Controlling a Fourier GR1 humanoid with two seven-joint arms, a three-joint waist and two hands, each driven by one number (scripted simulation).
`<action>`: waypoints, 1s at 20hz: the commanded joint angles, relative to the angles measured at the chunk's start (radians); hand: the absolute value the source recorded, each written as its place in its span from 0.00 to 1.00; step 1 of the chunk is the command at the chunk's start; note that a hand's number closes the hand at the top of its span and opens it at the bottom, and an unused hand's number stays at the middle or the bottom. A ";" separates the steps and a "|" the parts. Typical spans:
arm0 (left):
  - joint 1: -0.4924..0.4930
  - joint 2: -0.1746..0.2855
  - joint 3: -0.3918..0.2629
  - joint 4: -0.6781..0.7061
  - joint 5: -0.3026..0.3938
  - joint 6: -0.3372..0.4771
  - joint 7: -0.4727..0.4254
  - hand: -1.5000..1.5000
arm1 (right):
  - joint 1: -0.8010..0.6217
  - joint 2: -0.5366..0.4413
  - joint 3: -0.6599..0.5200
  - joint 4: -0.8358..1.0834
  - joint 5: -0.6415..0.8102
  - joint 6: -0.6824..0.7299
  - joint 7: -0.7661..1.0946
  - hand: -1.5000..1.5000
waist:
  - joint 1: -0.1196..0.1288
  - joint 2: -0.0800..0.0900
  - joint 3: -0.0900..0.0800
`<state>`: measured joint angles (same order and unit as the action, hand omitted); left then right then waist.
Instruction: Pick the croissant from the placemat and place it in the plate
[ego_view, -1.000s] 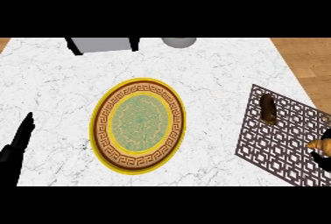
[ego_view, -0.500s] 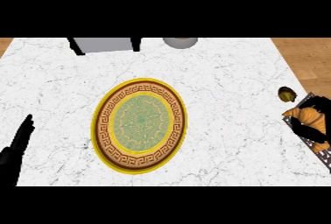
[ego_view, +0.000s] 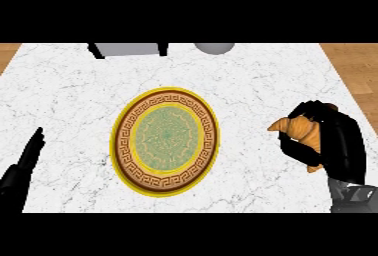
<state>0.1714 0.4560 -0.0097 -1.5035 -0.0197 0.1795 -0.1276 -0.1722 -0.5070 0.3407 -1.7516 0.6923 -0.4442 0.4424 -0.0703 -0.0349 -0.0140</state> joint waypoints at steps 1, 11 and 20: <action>-0.016 -0.009 -0.014 -0.008 -0.003 -0.008 -0.007 0.50 | -0.068 0.066 0.095 -0.186 0.150 0.101 0.261 1.00 | 0.027 0.008 0.002; -0.115 -0.011 -0.022 0.035 -0.009 -0.047 0.022 0.50 | -0.460 0.498 0.266 0.001 0.405 0.401 0.778 1.00 | 0.089 0.035 0.011; -0.171 -0.025 -0.006 0.076 -0.029 -0.053 0.009 0.50 | -0.615 0.506 0.314 0.370 0.221 0.184 0.799 1.00 | 0.099 0.040 0.013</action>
<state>0.0509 0.4231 -0.0422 -1.4588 -0.0537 0.1379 -0.1318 -0.7166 -0.0240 0.6215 -1.4988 0.9723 -0.1475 1.1059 0.0305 0.0037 -0.0017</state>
